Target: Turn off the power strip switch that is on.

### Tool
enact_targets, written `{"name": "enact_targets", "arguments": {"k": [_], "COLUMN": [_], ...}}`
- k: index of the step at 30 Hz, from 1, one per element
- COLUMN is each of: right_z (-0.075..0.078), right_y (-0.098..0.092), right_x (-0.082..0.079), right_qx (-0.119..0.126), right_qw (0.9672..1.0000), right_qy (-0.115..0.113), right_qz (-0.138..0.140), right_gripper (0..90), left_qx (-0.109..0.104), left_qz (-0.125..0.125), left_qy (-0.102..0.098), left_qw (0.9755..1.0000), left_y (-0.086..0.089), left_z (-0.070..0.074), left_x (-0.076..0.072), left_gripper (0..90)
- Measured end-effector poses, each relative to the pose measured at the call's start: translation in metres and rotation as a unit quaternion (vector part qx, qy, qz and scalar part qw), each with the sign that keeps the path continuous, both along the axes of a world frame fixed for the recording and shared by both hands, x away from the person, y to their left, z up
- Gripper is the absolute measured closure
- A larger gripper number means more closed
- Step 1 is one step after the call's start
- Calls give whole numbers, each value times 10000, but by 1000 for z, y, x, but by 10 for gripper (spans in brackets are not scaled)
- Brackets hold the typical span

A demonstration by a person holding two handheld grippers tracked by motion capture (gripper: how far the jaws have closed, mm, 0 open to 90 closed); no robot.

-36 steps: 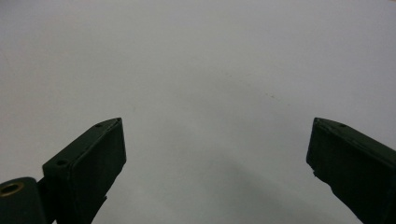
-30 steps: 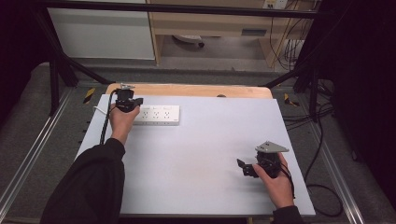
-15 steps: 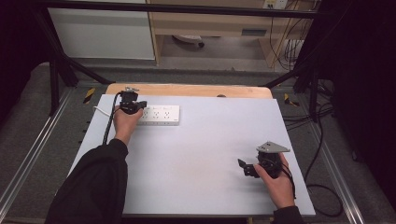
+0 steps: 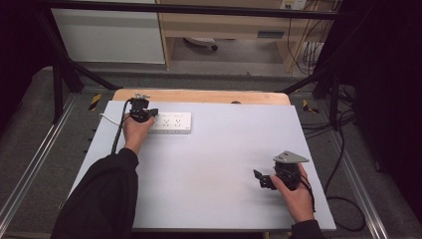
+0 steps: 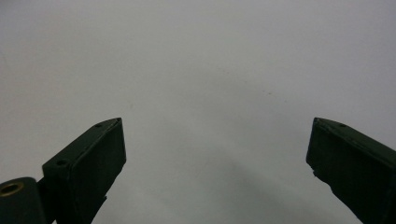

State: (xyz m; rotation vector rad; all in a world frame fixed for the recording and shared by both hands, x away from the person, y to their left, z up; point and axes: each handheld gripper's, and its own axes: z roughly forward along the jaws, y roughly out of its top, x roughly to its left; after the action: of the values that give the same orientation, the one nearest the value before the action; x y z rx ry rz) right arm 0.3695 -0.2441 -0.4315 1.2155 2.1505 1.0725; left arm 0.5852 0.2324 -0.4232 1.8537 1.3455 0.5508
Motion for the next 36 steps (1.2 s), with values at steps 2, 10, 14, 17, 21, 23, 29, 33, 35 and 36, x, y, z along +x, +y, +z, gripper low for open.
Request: {"name": "enact_targets", "arguments": {"k": [2, 10, 14, 17, 21, 23, 29, 33, 35, 36], "right_z": [0, 0, 0, 0, 0, 0, 0, 0, 0, 0], "right_y": [0, 0, 0, 0, 0, 0, 0, 0, 0, 0], "right_x": [0, 0, 0, 0, 0, 0, -1, 0, 0, 0], "right_qx": [-8, -8, 0, -5, 8, 5, 9, 12, 13, 13], "right_qw": [10000, 10000, 10000, 10000, 10000, 10000, 10000, 10000, 10000, 10000], "right_qy": [-6, -1, -1, 4, 1, 2, 6, 10, 14, 14], "right_qz": [1, 4, -1, 3, -6, -7, -16, -15, -12, -11], "right_gripper": [53, 52, 52, 52, 52, 52, 52, 52, 52, 52], "left_qx": [4, 45, 53, 50, 42, 41, 125, 136, 169, 180], "left_qz": [5, 14, 4, 15, 4, 6, 12, 29, 9, 5], "left_qy": [-4, 8, 5, 28, 29, 30, -2, 0, -10, -17], "left_qw": [10000, 10000, 10000, 10000, 10000, 10000, 9999, 9999, 9999, 9998], "left_y": [0, -1, -1, -2, -2, -2, -4, -5, -5, -5], "left_z": [0, -3, -4, -6, -7, -7, -7, -7, -7, -7], "left_x": [0, 2, 2, 3, 3, 3, 3, 4, 4, 4], "left_gripper": [900, 900, 900, 900, 900, 900, 900, 900, 900, 900]}}
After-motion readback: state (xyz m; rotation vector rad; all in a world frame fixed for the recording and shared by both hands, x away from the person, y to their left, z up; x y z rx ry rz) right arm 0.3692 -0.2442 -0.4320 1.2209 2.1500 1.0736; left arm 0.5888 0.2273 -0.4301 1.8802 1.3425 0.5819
